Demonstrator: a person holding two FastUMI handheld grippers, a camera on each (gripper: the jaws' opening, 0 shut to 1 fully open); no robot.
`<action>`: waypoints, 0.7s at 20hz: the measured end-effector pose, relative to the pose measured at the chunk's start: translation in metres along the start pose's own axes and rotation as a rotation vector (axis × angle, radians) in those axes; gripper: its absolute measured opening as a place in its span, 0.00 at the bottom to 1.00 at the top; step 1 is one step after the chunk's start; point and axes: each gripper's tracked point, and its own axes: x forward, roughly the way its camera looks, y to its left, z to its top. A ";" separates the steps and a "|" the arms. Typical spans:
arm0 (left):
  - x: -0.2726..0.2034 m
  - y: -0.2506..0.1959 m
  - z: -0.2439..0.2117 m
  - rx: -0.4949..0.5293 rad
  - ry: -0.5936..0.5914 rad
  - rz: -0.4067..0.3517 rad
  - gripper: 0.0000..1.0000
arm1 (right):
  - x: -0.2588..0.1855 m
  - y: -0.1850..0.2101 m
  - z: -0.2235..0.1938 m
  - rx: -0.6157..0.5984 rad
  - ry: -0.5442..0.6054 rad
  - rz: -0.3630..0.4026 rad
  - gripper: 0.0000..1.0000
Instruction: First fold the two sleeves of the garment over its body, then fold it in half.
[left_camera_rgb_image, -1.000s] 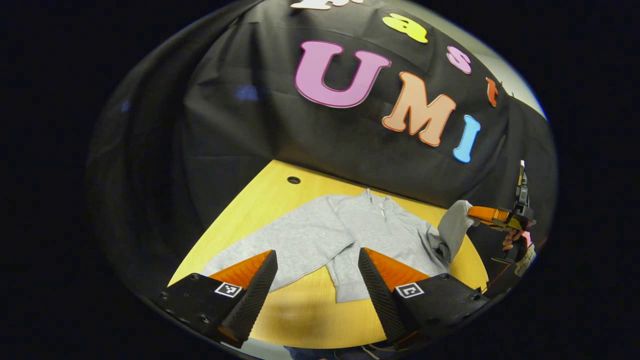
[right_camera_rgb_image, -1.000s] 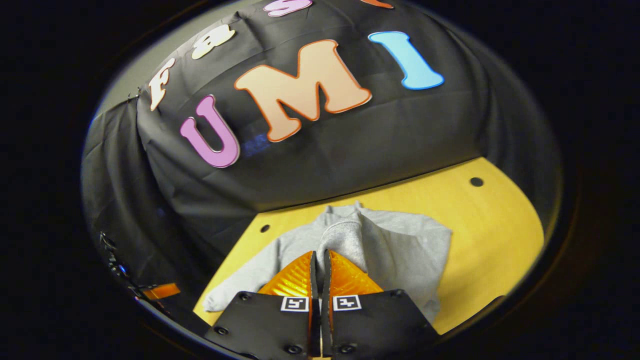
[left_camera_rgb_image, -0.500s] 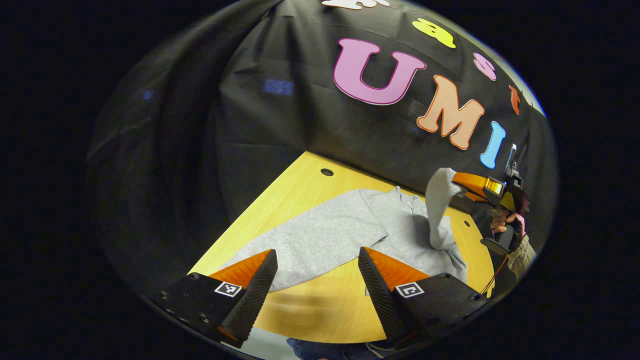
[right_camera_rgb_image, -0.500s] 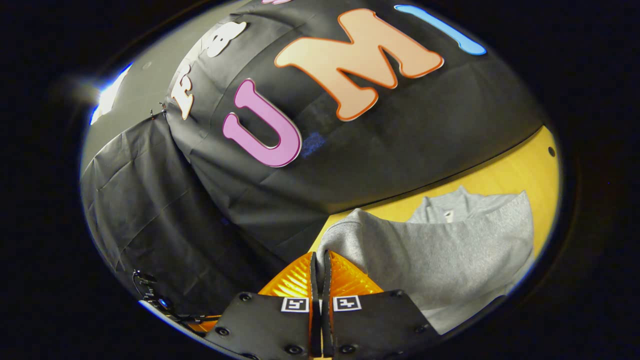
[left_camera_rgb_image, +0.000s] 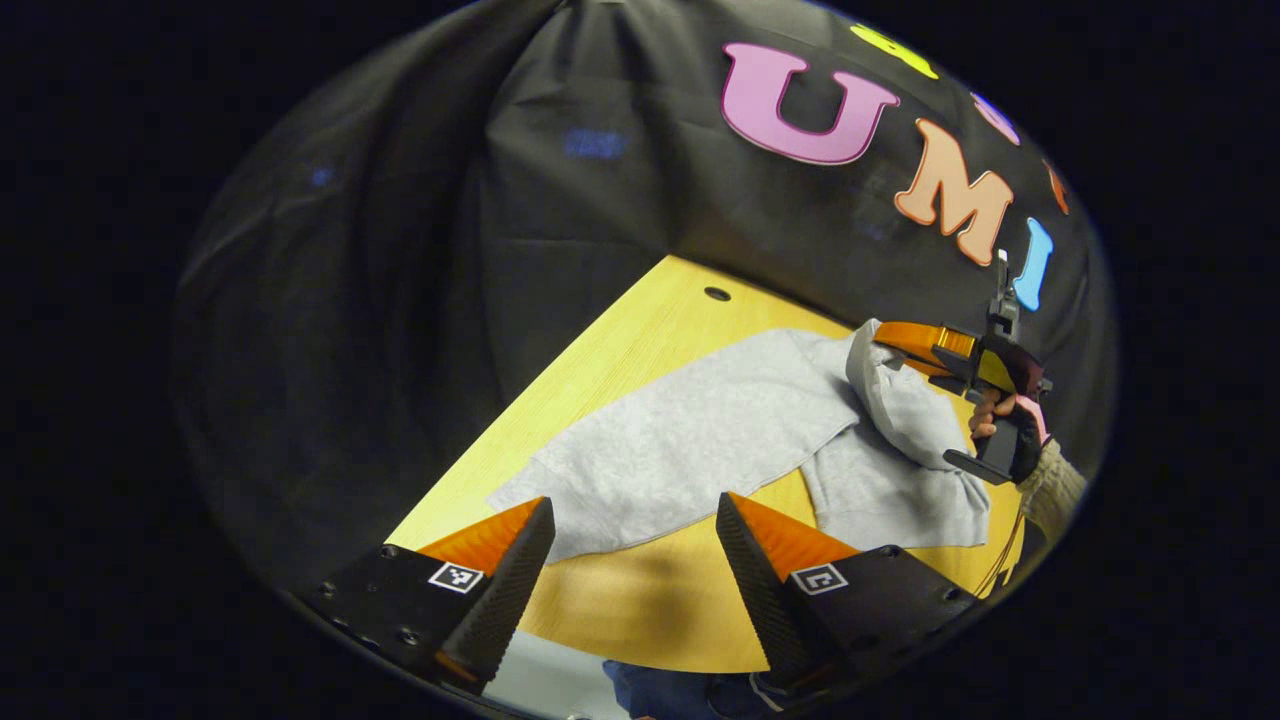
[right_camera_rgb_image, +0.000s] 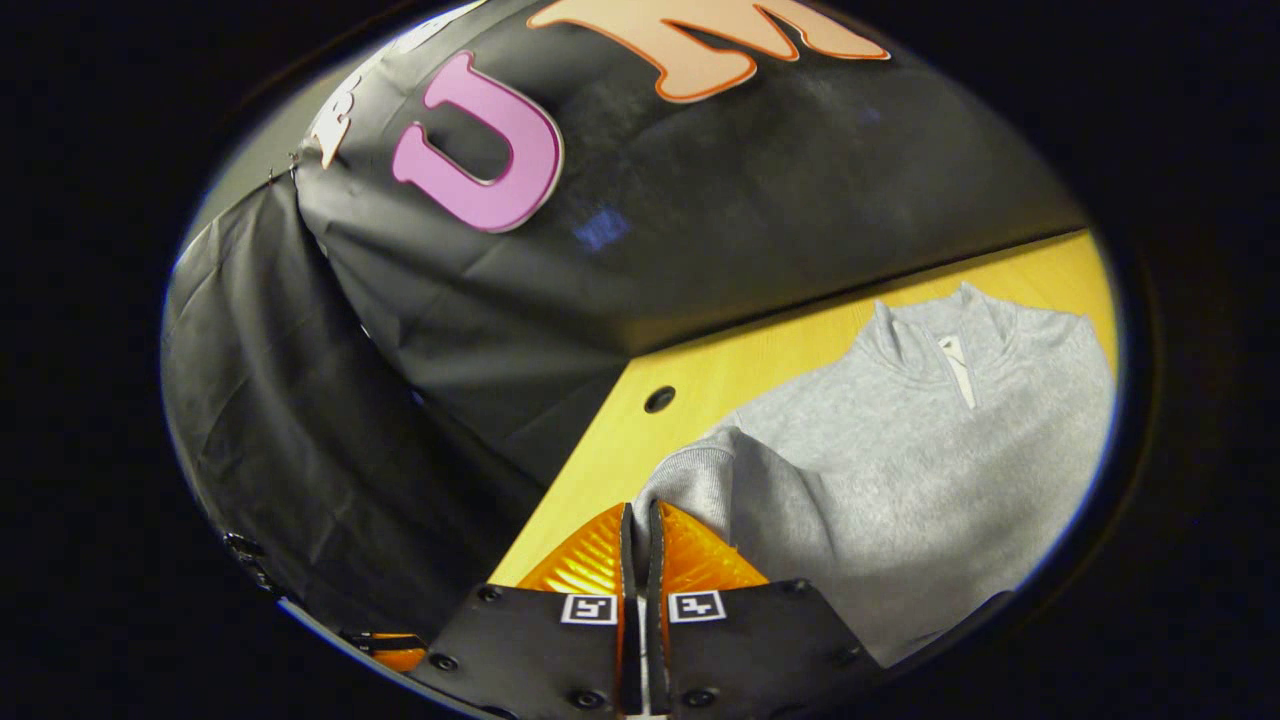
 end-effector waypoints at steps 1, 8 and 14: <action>0.007 0.004 -0.004 0.004 0.013 0.016 0.95 | 0.002 0.001 -0.007 0.005 0.034 0.002 0.09; 0.038 0.021 -0.020 0.026 0.072 0.076 0.95 | -0.012 -0.011 -0.016 -0.104 0.063 -0.029 0.86; 0.055 0.031 -0.048 0.001 0.165 0.111 0.96 | -0.062 -0.025 0.010 -0.216 0.013 -0.098 0.97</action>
